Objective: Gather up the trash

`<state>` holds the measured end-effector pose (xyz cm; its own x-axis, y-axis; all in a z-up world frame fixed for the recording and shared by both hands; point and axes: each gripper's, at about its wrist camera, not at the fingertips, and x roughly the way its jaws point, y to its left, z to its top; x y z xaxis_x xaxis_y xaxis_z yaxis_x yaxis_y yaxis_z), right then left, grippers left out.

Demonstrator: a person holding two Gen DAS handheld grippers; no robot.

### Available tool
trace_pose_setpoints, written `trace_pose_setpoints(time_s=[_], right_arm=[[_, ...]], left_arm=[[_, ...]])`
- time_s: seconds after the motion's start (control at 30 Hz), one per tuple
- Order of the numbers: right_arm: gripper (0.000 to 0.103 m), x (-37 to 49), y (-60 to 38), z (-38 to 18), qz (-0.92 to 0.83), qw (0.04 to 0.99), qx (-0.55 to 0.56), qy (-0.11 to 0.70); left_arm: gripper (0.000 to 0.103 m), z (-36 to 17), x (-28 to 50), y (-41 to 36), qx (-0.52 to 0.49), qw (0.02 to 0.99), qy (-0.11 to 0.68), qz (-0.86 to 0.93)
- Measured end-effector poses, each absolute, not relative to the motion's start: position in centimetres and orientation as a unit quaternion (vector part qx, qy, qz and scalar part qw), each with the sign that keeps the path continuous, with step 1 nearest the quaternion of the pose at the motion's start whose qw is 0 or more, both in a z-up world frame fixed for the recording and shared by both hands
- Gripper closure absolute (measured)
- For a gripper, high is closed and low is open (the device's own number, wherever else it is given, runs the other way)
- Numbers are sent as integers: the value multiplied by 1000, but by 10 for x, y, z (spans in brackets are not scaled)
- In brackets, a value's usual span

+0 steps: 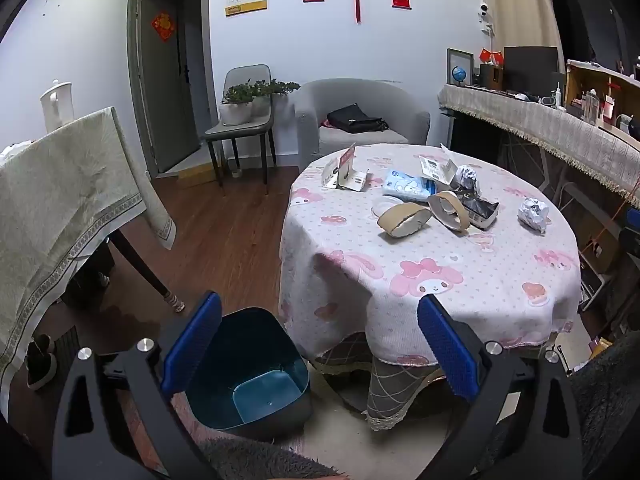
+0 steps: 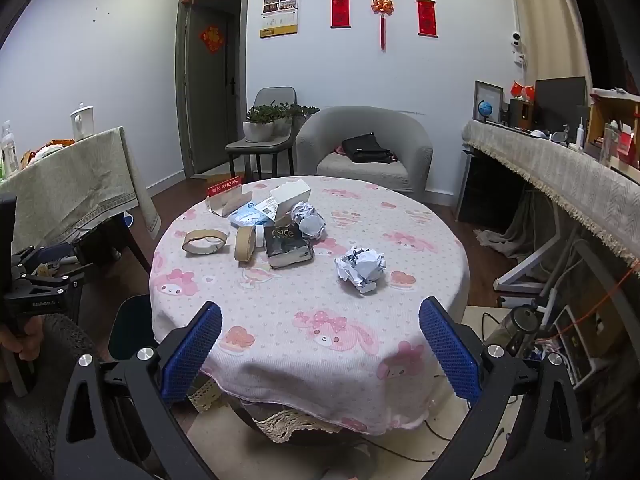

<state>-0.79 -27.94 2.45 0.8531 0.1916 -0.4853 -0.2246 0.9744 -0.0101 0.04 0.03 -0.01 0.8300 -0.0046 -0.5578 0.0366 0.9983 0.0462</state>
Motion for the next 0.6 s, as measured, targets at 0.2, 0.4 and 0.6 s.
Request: trace_pose_setpoints(time_s=[0.2, 0.4, 0.6], right_arm=[[3, -8, -280, 24, 110, 962, -29, 249], [3, -8, -280, 24, 110, 962, -27, 250], [3, -7, -280, 24, 110, 961, -27, 251]], left_arm=[[3, 0, 0, -2, 30, 956, 290, -11], [3, 0, 0, 1, 26, 957, 290, -11], [3, -1, -1, 5, 24, 956, 291, -10]])
